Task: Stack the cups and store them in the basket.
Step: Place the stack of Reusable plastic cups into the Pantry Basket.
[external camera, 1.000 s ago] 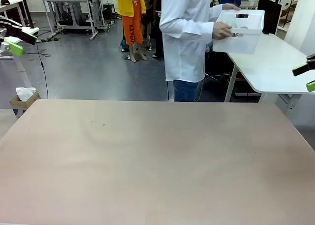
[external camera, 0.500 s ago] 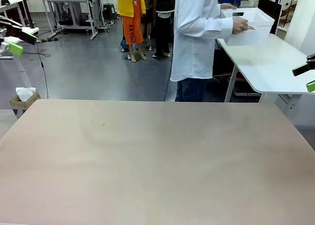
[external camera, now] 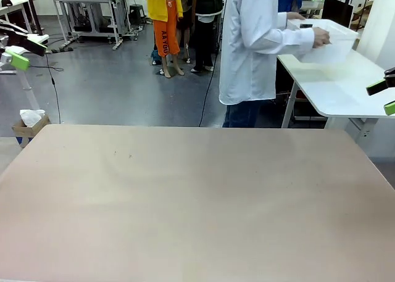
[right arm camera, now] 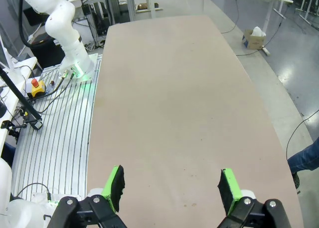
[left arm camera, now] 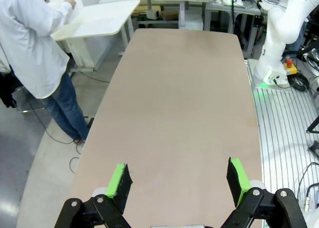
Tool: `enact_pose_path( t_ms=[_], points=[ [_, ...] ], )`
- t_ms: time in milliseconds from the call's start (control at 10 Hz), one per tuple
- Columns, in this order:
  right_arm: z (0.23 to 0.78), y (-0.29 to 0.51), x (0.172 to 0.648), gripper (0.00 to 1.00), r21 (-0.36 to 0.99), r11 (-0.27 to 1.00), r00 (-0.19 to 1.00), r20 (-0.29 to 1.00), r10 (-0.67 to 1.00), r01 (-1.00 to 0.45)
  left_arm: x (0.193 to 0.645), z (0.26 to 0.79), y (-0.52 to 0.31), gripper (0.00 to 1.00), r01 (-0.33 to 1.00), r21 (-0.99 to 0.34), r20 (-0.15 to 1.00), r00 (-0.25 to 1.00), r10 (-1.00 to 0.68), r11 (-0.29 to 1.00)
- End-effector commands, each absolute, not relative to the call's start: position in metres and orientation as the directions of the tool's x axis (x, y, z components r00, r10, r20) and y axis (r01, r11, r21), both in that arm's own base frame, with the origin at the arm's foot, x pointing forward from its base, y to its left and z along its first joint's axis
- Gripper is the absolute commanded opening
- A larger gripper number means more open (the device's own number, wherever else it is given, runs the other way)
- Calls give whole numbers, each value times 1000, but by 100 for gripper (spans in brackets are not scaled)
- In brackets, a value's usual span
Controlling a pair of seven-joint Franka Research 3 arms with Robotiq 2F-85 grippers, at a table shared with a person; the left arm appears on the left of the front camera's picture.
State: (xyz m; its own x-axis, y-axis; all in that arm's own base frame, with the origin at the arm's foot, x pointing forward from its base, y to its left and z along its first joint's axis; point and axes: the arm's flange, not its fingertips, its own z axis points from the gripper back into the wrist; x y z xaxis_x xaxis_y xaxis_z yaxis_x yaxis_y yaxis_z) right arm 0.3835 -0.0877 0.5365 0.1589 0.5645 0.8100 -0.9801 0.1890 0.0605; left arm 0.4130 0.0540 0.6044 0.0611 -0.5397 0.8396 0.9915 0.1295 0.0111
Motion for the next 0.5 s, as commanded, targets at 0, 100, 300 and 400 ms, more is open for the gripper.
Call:
enact_pose_path(
  t_ms=[0,100,300,400],
  points=[
    [542,-87,384,100,71,198,170,821,545,-978,414,606,53,100,991,9,838,65,-541,132],
    [542,-87,384,100,71,198,170,821,545,-978,414,606,53,100,991,9,838,65,-541,132],
    [542,-87,384,100,71,198,170,821,545,-978,414,606,53,100,991,9,838,65,-541,132],
    [542,-87,384,100,71,198,170,821,545,-978,414,606,53,100,991,9,838,65,-541,132]
  ],
)
